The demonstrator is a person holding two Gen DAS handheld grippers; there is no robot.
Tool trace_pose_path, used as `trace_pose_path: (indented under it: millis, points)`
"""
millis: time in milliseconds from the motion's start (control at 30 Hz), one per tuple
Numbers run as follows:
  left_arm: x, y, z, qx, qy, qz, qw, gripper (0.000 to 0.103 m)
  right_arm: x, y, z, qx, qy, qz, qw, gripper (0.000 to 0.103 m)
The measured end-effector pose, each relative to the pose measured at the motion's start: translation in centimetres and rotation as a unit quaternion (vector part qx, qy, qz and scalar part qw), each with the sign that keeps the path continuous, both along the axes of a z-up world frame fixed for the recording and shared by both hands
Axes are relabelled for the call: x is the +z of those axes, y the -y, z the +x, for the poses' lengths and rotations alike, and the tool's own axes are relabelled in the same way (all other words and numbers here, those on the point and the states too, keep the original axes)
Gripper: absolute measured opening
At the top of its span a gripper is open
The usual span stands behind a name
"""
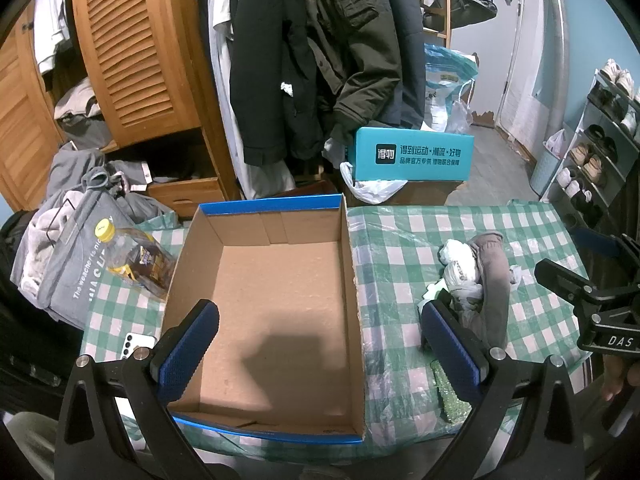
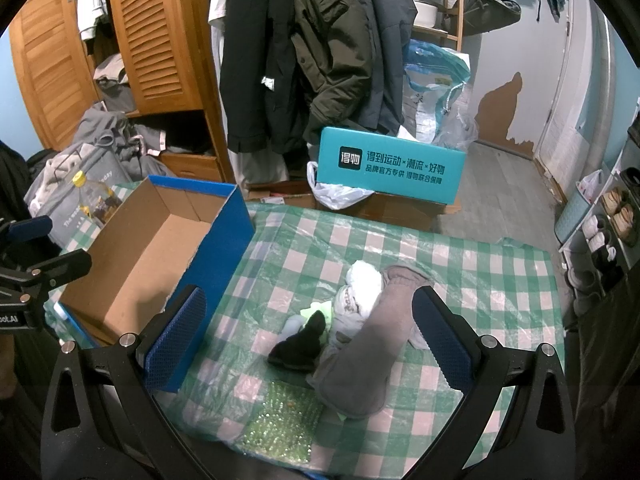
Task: Organize soft objects
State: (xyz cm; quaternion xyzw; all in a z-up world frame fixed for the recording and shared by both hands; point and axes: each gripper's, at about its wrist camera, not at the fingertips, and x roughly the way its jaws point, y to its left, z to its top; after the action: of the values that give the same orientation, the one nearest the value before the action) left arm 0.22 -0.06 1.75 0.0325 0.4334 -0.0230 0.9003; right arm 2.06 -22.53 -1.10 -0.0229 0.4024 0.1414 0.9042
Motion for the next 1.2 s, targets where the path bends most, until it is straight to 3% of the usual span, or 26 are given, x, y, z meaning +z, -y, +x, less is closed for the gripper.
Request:
trace_pose_path:
  millis: [1200]
  points:
    - [-1.5, 1.3, -0.2, -0.011, -0.008, -0.008, 0.9999, 0.102, 0.4, 0.1, 0.2, -0.002, -0.003, -0.003, 1.000, 0.101]
